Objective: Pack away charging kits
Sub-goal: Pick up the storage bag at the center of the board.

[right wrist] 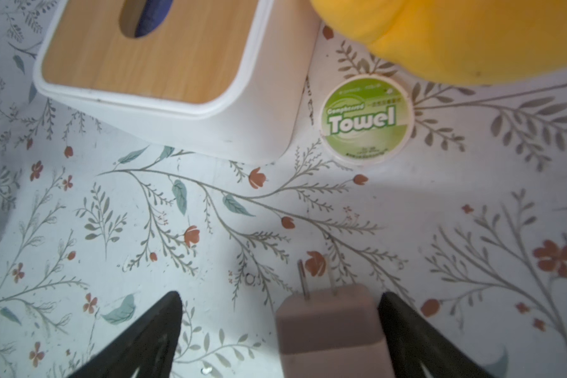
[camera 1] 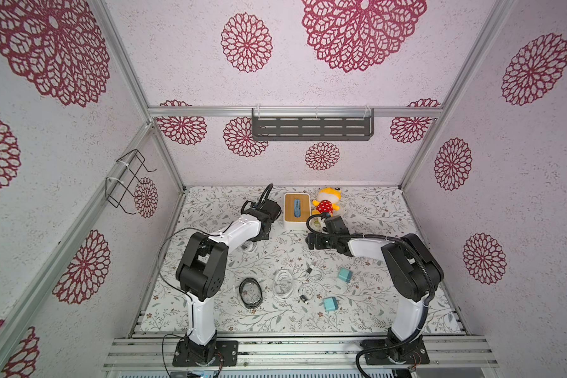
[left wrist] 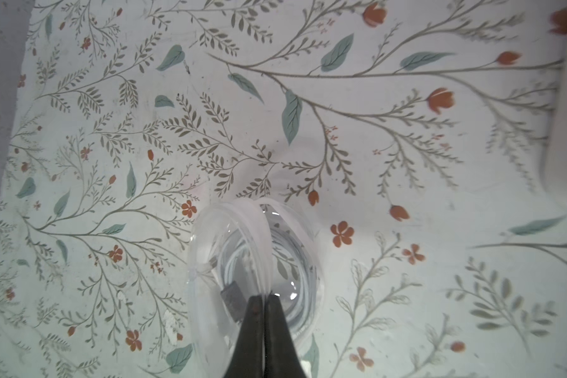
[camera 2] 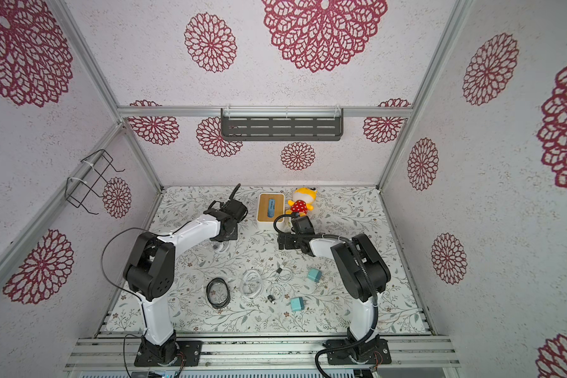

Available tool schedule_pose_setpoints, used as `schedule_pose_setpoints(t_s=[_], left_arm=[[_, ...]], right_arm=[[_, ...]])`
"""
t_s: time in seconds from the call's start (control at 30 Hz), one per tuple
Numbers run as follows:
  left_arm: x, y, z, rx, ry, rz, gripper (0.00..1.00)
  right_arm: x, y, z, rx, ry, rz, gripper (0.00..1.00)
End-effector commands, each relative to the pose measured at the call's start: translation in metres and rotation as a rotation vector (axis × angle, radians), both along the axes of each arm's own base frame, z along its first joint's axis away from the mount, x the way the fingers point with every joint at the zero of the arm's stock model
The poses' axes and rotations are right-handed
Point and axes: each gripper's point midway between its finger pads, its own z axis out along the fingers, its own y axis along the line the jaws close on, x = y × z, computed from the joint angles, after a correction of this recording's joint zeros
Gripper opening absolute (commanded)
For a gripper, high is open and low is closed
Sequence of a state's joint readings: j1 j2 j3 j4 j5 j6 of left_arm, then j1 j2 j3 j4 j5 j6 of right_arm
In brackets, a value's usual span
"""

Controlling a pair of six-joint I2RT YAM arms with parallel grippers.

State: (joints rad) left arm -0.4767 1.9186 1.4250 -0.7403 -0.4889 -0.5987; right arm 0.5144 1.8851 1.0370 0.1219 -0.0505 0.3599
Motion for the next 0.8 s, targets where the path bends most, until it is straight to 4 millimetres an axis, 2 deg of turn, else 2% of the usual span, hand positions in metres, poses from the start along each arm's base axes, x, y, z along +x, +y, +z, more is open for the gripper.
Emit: schedule_pose_setpoints(t_s=[0.0,0.23,0.5,0.6,0.7,0.77], left_arm=[[0.011,-0.025,0.012,-0.149,-0.077,-0.069,0.00],[0.005,-0.048,0.022,-0.299,-0.123,-0.151,0.00],[0.004,-0.057,0.019,-0.348,-0.116,-0.185,0.00],[0.003,-0.059,0.020,-0.377,-0.123,-0.195,0.00],[0.003,-0.061,0.020,-0.418,-0.129,-0.206,0.00],[0.003,-0.061,0.022,-0.431,-0.133,-0.207,0.00]], right_arm=[[-0.011,-0.004,0.000,-0.063,0.023,-0.048,0.92],[-0.020,0.000,0.001,-0.142,0.023,-0.080,0.83],[-0.022,-0.006,-0.004,-0.179,0.043,-0.121,0.67],[-0.022,-0.006,-0.007,-0.177,0.053,-0.138,0.56],[-0.023,-0.005,-0.002,-0.147,0.056,-0.155,0.43],[-0.026,-0.004,0.003,-0.115,0.057,-0.163,0.39]])
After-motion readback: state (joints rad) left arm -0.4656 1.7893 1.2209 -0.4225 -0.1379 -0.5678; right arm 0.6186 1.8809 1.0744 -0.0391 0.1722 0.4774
